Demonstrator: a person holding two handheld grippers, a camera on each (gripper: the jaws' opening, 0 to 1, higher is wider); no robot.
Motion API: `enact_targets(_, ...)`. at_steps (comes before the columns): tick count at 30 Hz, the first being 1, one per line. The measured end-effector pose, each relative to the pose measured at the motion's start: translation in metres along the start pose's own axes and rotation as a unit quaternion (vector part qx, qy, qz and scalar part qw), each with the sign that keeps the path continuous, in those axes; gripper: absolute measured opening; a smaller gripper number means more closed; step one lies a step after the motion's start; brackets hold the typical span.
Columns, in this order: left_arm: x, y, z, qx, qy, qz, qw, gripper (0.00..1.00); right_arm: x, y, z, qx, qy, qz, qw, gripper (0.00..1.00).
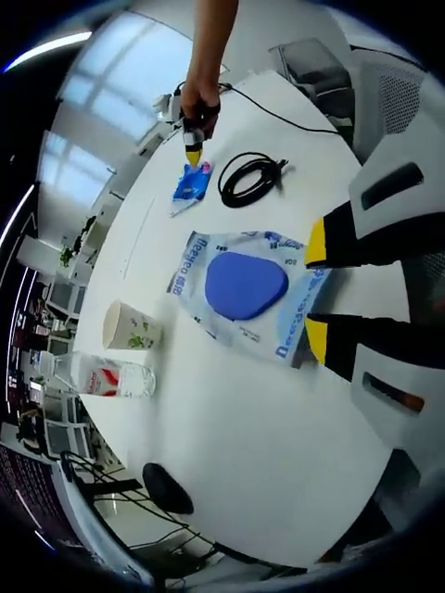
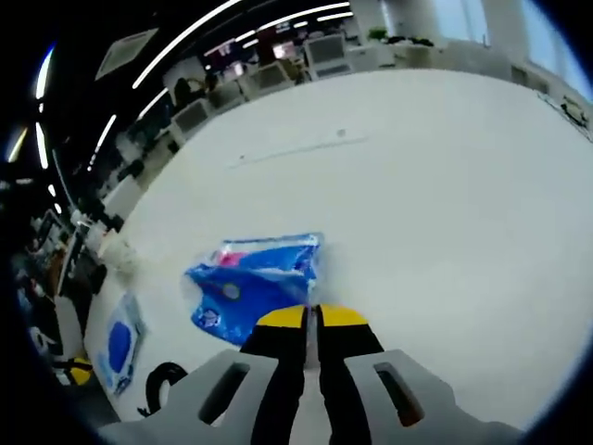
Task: Arrange the tabletop items into an orderly group along one side of the table until the central work area is clear of visible clutter.
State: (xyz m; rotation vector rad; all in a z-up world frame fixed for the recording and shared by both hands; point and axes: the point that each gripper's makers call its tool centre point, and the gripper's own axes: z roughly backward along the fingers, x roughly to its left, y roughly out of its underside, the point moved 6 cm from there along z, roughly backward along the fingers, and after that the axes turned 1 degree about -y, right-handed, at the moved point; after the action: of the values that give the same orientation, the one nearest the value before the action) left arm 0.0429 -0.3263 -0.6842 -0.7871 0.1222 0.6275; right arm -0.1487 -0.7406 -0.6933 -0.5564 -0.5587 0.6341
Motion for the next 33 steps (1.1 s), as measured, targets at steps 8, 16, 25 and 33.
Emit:
enact_targets(8,0.002,0.002,-0.002,0.004,-0.003,0.007,1.0000,0.21,-0.004,-0.003,0.007,-0.004,0.006,0.006,0.9999,0.04)
enact_targets(16,0.002,0.004,-0.003,0.011,-0.001,0.014,0.9998,0.23,0.017,-0.011,0.008,0.002,-0.014,0.084,0.9964,0.08)
enact_targets(25,0.005,0.006,-0.003,0.016,-0.005,0.015,0.9997,0.26,0.055,-0.012,0.001,0.022,-0.035,0.164,0.9856,0.11)
enact_targets(33,0.007,0.010,-0.004,0.028,-0.008,0.022,0.9993,0.29,0.096,-0.011,-0.008,0.025,-0.072,0.209,0.9748,0.13)
